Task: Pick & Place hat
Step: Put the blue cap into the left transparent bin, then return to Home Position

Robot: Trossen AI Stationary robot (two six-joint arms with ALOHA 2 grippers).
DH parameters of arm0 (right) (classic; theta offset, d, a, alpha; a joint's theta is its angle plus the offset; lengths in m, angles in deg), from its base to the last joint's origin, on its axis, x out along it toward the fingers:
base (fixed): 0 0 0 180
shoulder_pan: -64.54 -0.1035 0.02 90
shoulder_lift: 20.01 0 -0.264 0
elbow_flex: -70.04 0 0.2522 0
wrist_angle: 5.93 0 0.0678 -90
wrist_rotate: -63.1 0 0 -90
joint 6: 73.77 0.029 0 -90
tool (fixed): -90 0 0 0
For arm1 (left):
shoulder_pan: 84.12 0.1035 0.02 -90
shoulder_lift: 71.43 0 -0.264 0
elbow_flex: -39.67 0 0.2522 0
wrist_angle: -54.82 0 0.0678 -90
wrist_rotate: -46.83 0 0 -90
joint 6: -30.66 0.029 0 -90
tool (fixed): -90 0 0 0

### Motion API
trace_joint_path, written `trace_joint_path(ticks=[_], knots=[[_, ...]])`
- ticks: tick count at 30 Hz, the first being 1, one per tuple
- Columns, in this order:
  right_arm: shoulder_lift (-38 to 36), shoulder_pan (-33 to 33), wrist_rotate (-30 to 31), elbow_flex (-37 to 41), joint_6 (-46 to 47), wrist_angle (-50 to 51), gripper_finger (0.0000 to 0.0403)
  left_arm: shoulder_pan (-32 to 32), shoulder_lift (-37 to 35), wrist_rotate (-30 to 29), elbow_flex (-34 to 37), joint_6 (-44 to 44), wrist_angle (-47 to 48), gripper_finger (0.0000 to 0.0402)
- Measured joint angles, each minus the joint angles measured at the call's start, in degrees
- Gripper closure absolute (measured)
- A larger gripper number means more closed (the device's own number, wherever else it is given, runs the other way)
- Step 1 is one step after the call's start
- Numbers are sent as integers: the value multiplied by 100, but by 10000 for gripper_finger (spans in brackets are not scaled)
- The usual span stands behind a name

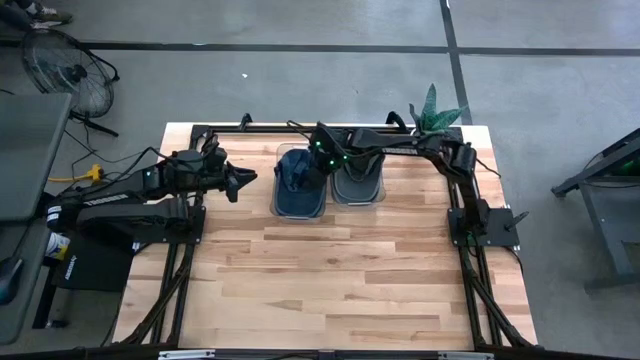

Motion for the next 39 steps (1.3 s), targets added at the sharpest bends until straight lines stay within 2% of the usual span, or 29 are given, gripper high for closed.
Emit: trace_joint_path(ticks=[15, 19, 29, 34, 39], knots=[[-871, -110, 116, -421, -100, 210, 403, 0, 0, -8, 0, 49, -47, 312], [-1257, -193, 132, -421, -211, 373, 403, 0, 0, -281, 0, -12, -3, 312], [-2275, -785, 910, -393, -689, 1190, 403, 0, -7, -372, 0, -85, 10, 312], [-2896, -1184, 1304, 456, -813, 1034, 403, -119, -34, -241, 0, 142, 3, 312], [-3880, -1374, 1343, 2350, 53, -169, 403, -712, -106, -541, 251, 97, -431, 312]])
